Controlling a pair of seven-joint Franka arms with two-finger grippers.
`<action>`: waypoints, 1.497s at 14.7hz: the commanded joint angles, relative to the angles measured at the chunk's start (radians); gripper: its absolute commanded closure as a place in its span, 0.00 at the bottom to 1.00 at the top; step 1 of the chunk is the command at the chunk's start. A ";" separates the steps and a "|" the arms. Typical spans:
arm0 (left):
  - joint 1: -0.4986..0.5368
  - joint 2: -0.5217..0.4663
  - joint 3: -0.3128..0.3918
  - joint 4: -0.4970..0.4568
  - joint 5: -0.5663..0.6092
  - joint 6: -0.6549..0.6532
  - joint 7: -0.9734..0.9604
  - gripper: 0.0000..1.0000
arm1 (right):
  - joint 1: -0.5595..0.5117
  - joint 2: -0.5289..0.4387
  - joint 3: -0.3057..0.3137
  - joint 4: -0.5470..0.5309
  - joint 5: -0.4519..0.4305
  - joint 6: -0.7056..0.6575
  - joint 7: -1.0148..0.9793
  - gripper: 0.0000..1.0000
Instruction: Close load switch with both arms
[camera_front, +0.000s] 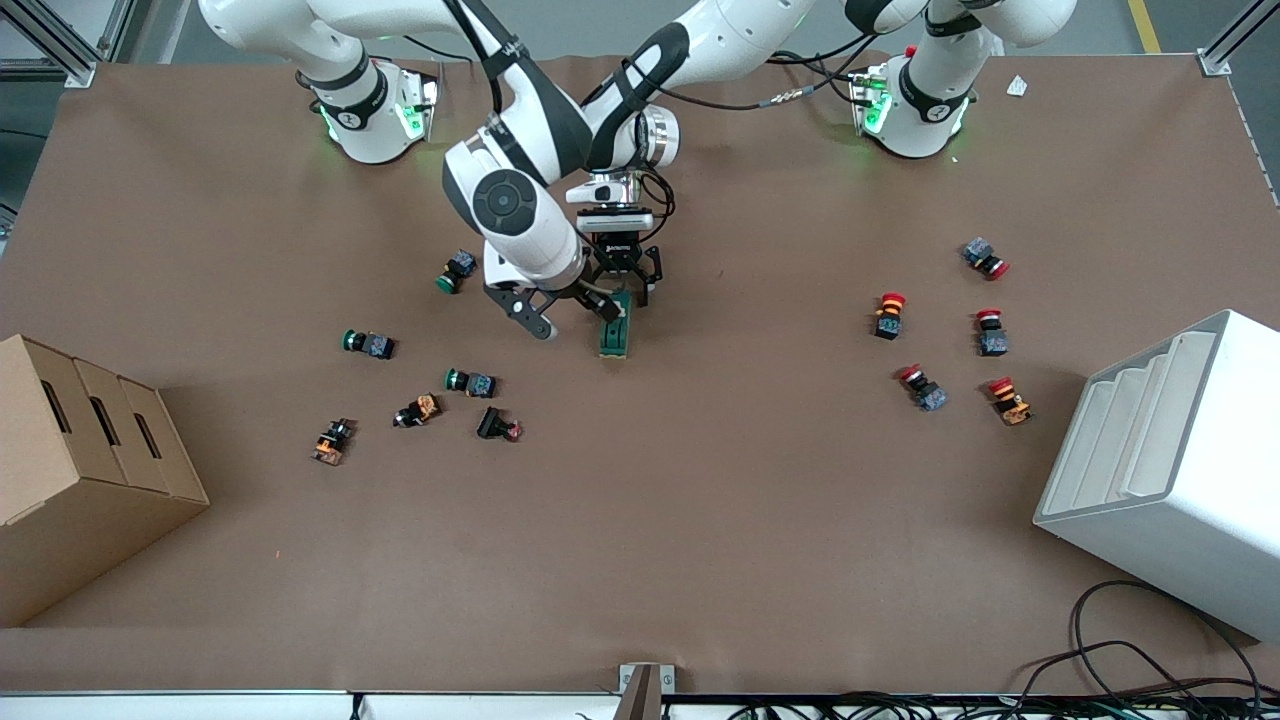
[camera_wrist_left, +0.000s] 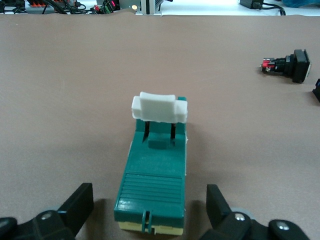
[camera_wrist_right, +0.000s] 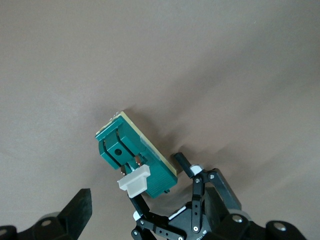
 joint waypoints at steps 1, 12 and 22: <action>0.003 -0.012 0.005 -0.033 0.014 -0.004 -0.011 0.00 | 0.034 0.020 -0.010 -0.029 0.024 0.064 0.035 0.00; 0.025 -0.015 0.006 -0.029 0.014 -0.005 0.030 0.00 | 0.078 0.159 -0.010 0.049 0.116 0.235 0.056 0.00; 0.034 -0.012 0.005 -0.036 0.014 -0.005 0.033 0.00 | 0.009 0.251 -0.013 0.190 0.105 0.230 -0.014 0.00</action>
